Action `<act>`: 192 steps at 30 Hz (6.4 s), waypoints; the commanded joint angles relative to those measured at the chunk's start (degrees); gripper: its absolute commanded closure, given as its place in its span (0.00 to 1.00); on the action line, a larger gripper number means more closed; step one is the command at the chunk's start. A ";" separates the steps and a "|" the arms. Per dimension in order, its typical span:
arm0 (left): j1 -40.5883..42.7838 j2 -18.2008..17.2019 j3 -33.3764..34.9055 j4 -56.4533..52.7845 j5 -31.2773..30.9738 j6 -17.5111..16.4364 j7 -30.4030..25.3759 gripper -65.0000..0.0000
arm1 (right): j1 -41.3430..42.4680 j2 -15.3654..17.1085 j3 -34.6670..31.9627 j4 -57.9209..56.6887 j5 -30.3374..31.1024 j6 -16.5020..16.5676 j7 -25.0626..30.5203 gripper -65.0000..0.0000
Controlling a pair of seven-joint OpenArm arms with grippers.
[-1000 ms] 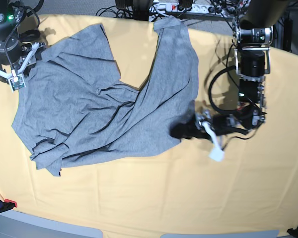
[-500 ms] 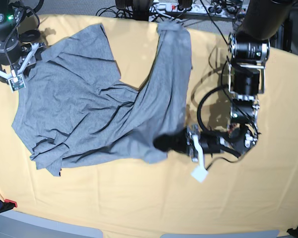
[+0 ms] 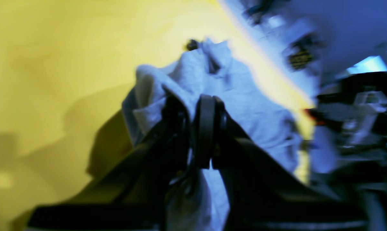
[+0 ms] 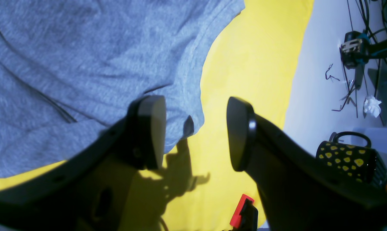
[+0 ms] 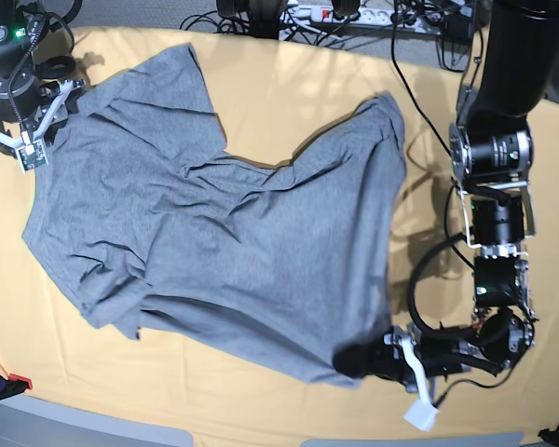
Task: Layout the t-shirt on the table in an organized manner, then fold the t-shirt properly
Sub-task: 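Move the left gripper to the shirt hem corner and grasp it, then pull the hem corner outward with the left gripper, then grasp the shirt shoulder edge near the right gripper, then release the hem and move the left gripper to the other shoulder edge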
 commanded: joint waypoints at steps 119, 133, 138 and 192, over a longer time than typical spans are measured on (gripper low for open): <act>-9.60 -10.10 12.57 0.90 21.68 11.17 -18.08 0.24 | 5.49 -27.58 9.11 -3.74 -1.88 1.77 5.88 0.45; -9.57 -11.85 12.57 0.90 21.70 10.97 -18.05 0.24 | 8.20 -27.61 16.02 -15.32 12.92 0.76 6.10 0.29; -9.57 -12.00 12.57 0.90 21.68 10.97 -18.05 0.24 | 10.56 -27.76 21.57 -21.46 21.86 6.14 5.05 0.29; 39.52 -23.15 -8.79 54.05 -18.81 0.74 2.27 0.24 | 9.68 -25.33 28.44 -10.62 22.16 19.30 1.01 1.00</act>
